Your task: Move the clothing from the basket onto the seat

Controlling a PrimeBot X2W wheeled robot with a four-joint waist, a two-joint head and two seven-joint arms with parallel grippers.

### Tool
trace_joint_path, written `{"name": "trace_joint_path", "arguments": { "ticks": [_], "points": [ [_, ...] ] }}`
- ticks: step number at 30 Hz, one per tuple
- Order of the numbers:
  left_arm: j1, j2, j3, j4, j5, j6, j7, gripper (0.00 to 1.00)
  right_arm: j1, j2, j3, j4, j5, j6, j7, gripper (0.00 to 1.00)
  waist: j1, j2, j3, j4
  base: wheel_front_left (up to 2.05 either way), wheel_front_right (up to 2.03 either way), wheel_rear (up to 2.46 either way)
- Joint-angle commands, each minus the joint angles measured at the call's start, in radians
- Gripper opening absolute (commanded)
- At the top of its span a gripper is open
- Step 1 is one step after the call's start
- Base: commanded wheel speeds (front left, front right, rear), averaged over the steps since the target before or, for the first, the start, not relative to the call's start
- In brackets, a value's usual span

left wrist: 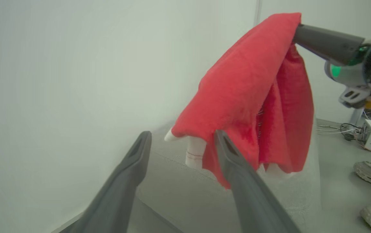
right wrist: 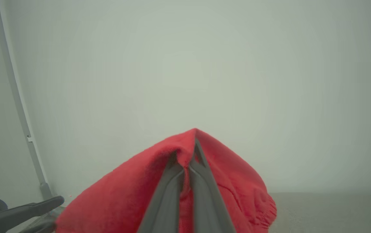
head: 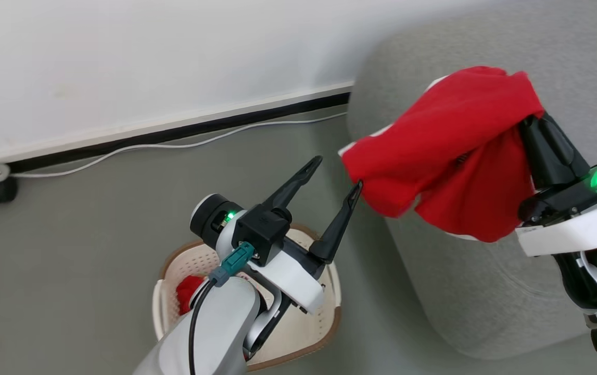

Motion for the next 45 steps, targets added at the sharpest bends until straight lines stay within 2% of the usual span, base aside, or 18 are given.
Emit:
{"name": "trace_joint_path", "arguments": {
  "ticks": [1, 15, 26, 34, 39, 45],
  "points": [
    [-0.007, 0.005, 0.036, -0.015, 0.012, -0.016, -0.005, 1.0, 0.007, -0.015, -0.011, -0.027, 0.014, 0.004, -0.006, 0.0, 0.0, -0.0001, -0.007, -0.076, 0.0, 0.0, 0.0],
    [0.001, 0.005, 0.063, 0.002, 0.018, -0.054, -0.005, 1.0, 0.005, 0.016, -0.033, -0.005, 0.012, 0.004, -0.006, 0.0, 0.0, -0.0001, -0.033, -0.342, 0.0, 0.0, 0.0],
    [-0.087, 0.005, -0.032, 0.042, -0.04, -0.084, -0.005, 1.0, 0.087, -0.003, -0.202, -0.044, 0.003, 0.004, -0.006, 0.0, 0.0, -0.0001, 0.009, -0.373, 0.04, 0.04, 0.04],
    [-0.111, 0.005, -0.023, 0.063, -0.033, -0.088, -0.005, 1.0, 0.096, 0.018, -0.235, -0.049, -0.014, 0.004, -0.006, 0.0, 0.0, -0.0001, 0.044, -0.371, 0.17, 0.17, 0.17],
    [-0.115, 0.005, -0.029, 0.066, -0.015, -0.086, -0.005, 1.0, 0.056, 0.009, -0.254, -0.018, -0.011, 0.004, -0.006, 0.0, 0.0, -0.0001, 0.087, -0.371, 0.0, 0.0, 0.0],
    [-0.125, 0.005, -0.05, 0.082, 0.017, -0.058, -0.005, 1.0, -0.069, -0.021, -0.282, 0.058, 0.005, 0.004, -0.006, 0.0, 0.0, -0.0001, 0.187, -0.371, 0.0, 0.0, 0.0]
  ]
}}
